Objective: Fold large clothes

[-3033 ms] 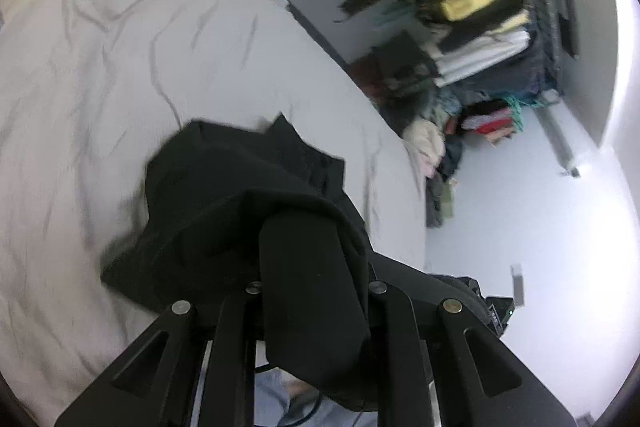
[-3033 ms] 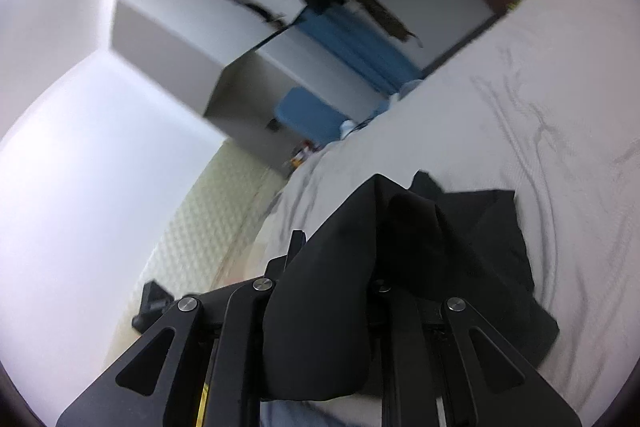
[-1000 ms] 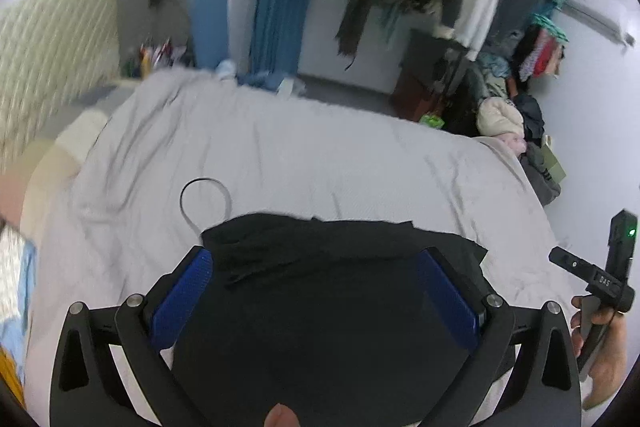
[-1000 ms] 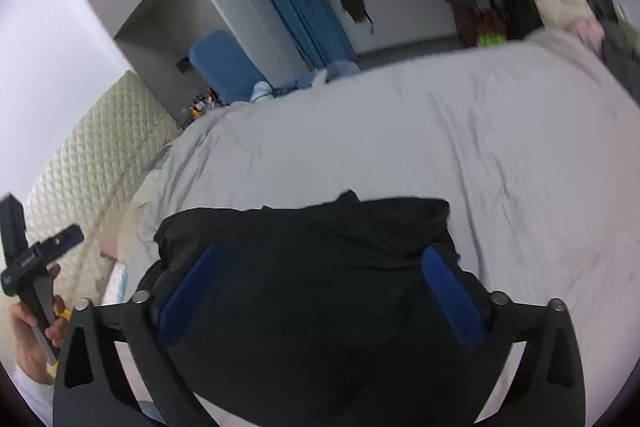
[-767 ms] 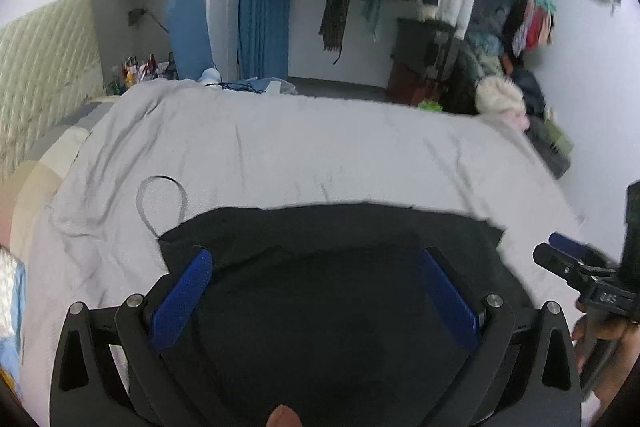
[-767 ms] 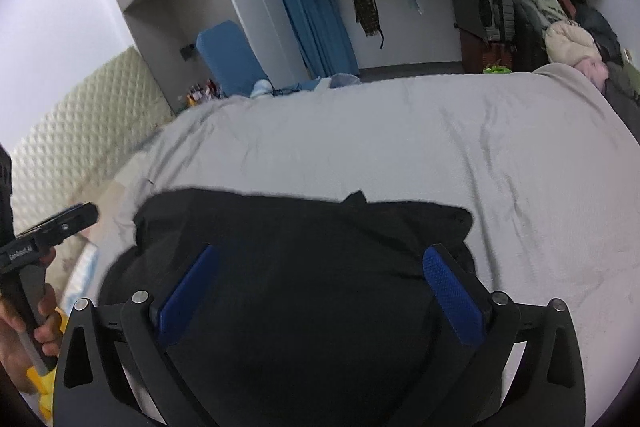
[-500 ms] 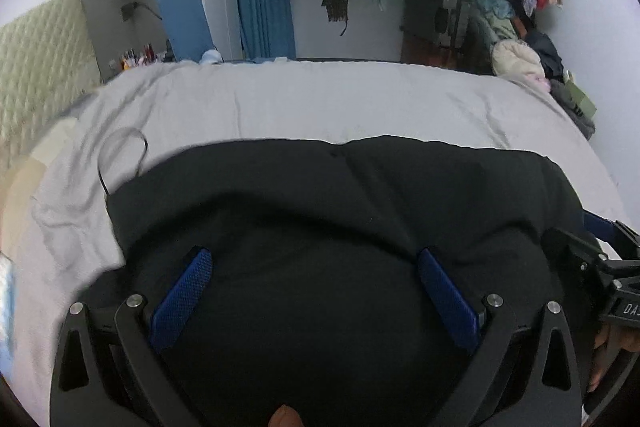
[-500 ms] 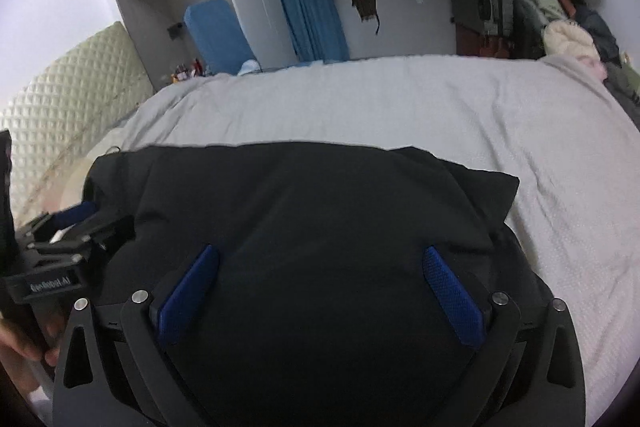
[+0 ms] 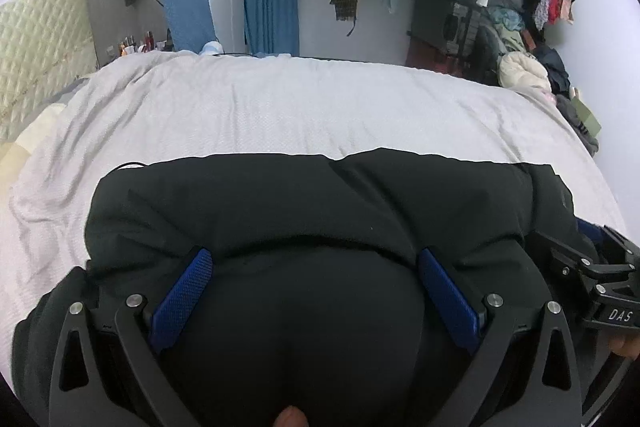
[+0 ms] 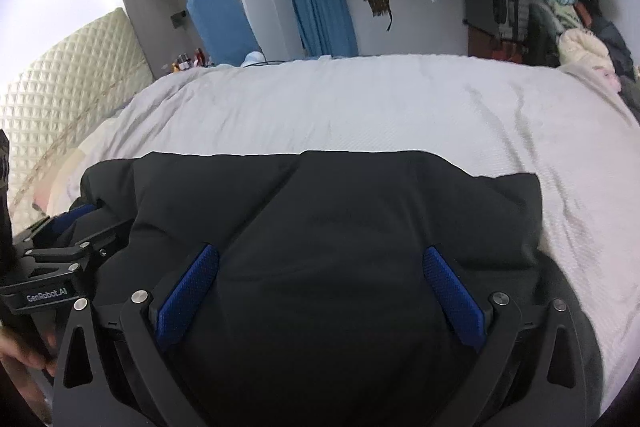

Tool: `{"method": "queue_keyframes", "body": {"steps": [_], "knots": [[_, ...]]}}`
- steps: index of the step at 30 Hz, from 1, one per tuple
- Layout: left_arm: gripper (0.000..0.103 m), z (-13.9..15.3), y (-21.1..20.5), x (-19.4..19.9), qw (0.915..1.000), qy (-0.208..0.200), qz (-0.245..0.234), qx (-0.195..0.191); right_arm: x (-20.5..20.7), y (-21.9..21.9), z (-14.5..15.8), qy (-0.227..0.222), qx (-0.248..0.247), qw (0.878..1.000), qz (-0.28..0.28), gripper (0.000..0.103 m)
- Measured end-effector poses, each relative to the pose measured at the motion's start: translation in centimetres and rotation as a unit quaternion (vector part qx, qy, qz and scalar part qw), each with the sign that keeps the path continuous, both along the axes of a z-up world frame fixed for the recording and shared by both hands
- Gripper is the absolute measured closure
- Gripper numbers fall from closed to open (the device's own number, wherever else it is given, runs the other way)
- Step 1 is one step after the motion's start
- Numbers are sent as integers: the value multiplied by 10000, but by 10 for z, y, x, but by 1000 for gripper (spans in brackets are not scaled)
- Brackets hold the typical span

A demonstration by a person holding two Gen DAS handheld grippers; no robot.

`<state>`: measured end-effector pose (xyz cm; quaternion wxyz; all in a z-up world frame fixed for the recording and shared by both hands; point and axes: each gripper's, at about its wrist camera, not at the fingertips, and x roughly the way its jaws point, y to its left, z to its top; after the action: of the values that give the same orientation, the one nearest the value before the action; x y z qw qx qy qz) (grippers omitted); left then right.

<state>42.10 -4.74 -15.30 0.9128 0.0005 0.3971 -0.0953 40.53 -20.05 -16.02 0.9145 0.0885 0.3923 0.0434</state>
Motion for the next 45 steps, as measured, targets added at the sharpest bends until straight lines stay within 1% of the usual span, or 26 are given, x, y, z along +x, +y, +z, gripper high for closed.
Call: {"method": "queue_keyframes", "body": {"steps": [3, 9, 13, 19, 22, 25, 28, 29, 30, 32, 35, 37, 38, 39, 40, 42, 43, 44, 45], "knots": [[0, -7, -1, 13, 10000, 48, 30, 5, 11, -4, -8, -33, 122, 9999, -67, 0], [0, -17, -4, 27, 9999, 46, 70, 79, 20, 1, -15, -122, -22, 9999, -57, 0], [0, -18, -5, 25, 9999, 72, 52, 98, 15, 2, -18, -166, -66, 9998, -52, 0], [0, -16, -6, 18, 9998, 82, -7, 158, 10, -4, -15, -108, 97, 9999, 89, 0], [0, -11, -5, 17, 9996, 177, -105, 202, 0, -9, -8, -119, 194, 9995, 217, 0], [0, 0, 0, 8, 9995, 42, -112, 285, -9, -21, 1, -163, 289, 9992, 213, 0], [0, 9, 19, 2, 9999, -5, 38, 162, -18, -39, 11, -221, 362, 9990, 117, 0], [0, 11, 29, -1, 9999, 23, 116, 57, -25, -52, 17, -213, 343, 9992, 64, 0], [0, 13, 40, -6, 9998, 56, 202, -31, -25, -52, 17, -213, 343, 9992, 64, 0], [0, 15, 60, -20, 9995, 84, 274, -93, -34, -74, 20, -76, 550, 9984, -91, 0], [0, 17, 92, -38, 9988, 6, 478, -93, -41, -85, 21, -26, 545, 9983, -202, 2], [0, 15, 110, -42, 9979, 36, 645, -60, -55, -100, 26, -75, 470, 9978, -457, 2], [0, 13, 121, -45, 9973, 52, 732, -89, -71, -113, 31, -120, 563, 9964, -629, 2], [0, 11, 131, -48, 9967, 37, 800, -140, -71, -113, 31, -120, 563, 9964, -629, 2], [0, 9, 138, -49, 9961, 56, 866, -159, -85, -121, 30, -93, 645, 9952, -735, 2], [0, 0, 152, -53, 9950, 204, 924, -321, -88, -122, 28, -36, 644, 9951, -746, 2], [0, -4, 154, -53, 9948, 268, 911, -374, -90, -123, 21, 100, 575, 9957, -719, 4], [0, -8, 156, -53, 9945, 347, 900, -407, -90, -123, 21, 100, 575, 9957, -719, 8], [0, -11, 155, -53, 9947, 392, 881, -369, -87, -120, 13, 189, 713, 9952, -646, 11]]}}
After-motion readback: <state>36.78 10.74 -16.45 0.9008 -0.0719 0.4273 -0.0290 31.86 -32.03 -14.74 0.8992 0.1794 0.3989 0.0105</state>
